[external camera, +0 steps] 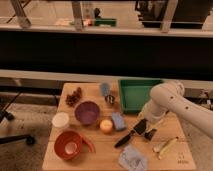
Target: Place eraser in paper cup
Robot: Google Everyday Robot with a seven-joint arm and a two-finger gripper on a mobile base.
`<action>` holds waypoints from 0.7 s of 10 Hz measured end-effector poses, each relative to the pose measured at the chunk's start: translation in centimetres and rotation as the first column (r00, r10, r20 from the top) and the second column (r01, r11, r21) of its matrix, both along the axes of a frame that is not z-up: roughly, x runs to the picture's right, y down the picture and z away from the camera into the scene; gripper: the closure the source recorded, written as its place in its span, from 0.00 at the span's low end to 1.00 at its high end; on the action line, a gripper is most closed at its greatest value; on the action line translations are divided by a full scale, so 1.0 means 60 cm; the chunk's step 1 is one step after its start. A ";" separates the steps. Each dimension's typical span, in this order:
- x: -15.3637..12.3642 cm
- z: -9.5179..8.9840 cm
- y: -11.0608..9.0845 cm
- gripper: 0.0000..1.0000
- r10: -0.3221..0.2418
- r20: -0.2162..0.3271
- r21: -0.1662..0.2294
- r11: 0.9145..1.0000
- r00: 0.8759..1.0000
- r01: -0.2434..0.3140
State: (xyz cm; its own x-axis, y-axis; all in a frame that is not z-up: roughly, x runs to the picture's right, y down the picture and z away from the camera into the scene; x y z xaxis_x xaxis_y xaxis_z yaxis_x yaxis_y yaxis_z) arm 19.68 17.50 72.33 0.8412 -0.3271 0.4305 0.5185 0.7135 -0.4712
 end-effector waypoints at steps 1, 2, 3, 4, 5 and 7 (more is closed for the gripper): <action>-0.018 -0.005 0.001 1.00 -0.012 0.020 0.000 1.000 1.000 0.012; -0.034 -0.011 0.004 1.00 -0.022 0.039 -0.001 1.000 0.999 0.022; -0.049 -0.019 0.008 1.00 -0.032 0.058 -0.002 0.999 0.998 0.032; -0.067 -0.027 0.014 1.00 -0.046 0.079 -0.004 0.999 0.996 0.047; -0.081 -0.031 0.018 1.00 -0.057 0.096 -0.005 0.998 0.994 0.057; -0.114 -0.040 0.027 1.00 -0.068 0.139 -0.004 0.998 0.988 0.070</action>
State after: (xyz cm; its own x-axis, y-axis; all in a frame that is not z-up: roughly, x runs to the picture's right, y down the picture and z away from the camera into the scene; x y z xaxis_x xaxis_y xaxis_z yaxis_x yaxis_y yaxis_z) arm 12.86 19.09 69.95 0.7490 -0.3779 0.5442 0.6269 0.6699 -0.3978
